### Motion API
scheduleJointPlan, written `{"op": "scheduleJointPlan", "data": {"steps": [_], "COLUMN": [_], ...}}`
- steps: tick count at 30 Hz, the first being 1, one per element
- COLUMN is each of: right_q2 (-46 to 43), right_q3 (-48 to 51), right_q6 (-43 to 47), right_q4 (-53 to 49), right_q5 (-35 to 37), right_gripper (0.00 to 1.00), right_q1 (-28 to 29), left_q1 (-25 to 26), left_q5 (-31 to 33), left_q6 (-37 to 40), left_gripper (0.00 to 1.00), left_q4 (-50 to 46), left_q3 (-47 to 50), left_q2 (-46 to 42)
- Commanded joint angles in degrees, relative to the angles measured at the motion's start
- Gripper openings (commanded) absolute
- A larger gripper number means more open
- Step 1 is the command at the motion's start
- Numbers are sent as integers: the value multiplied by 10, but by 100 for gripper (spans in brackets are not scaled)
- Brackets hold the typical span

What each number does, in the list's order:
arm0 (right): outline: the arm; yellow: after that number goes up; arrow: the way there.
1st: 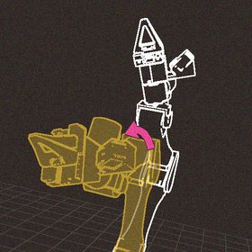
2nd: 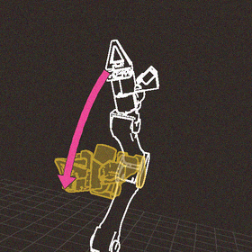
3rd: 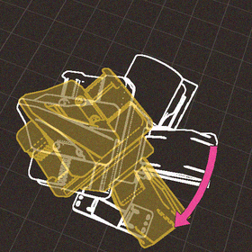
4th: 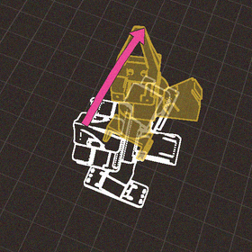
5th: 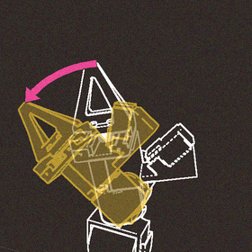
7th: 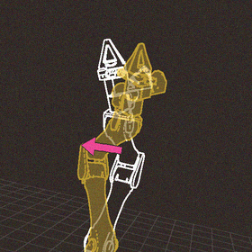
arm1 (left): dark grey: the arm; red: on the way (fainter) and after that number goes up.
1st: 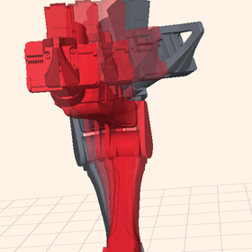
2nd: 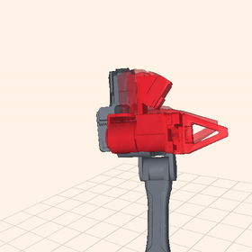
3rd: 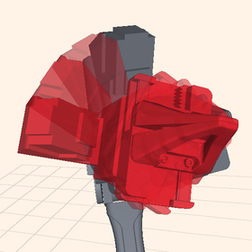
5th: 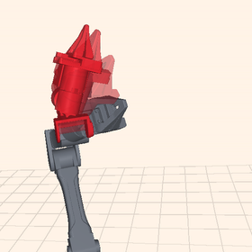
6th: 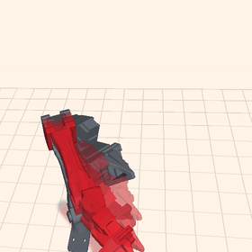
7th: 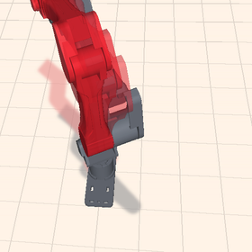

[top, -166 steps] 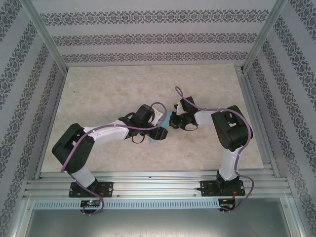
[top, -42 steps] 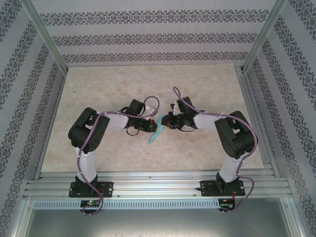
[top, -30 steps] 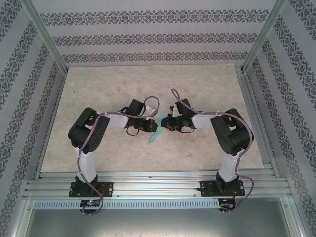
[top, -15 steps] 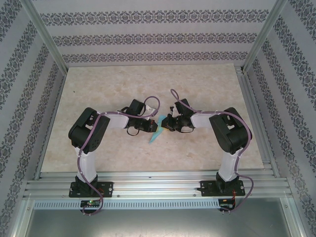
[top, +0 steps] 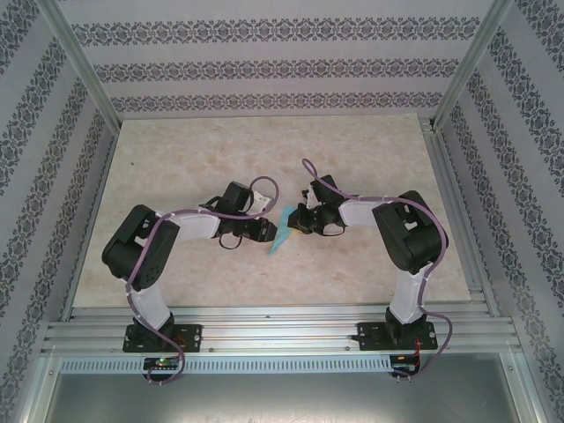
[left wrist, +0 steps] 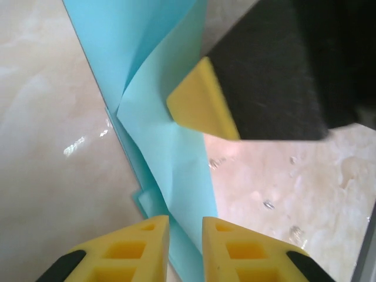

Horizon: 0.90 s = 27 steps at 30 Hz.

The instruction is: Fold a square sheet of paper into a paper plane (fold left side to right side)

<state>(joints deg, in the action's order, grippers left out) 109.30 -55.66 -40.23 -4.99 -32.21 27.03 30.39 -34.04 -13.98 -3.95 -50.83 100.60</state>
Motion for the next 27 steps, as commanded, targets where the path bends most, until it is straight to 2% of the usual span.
{"op": "scheduleJointPlan", "data": {"steps": [1,6,10,19,27], "right_q2": [17,16,18,21,20], "right_q3": [2,3,2,2,-4], "right_q6": [20,22,21,22,26], "right_q4": [-44,-41,-40,-40,-46], "right_q5": [34,35,33,31,30], "right_gripper": [11,11,11,11,11], "right_q1": [6,7,7,7,7], "left_q1": [-5,0,17,47,56], "left_q5": [16,-14,-33,-38,-23], "left_q6": [-12,-83,-125,-127,-119], "left_gripper": [24,22,22,21,21], "left_q4": [-10,28,56,41,34], "left_q3": [24,61,58,26,19], "left_q2": [-69,-114,-110,-30,2]}}
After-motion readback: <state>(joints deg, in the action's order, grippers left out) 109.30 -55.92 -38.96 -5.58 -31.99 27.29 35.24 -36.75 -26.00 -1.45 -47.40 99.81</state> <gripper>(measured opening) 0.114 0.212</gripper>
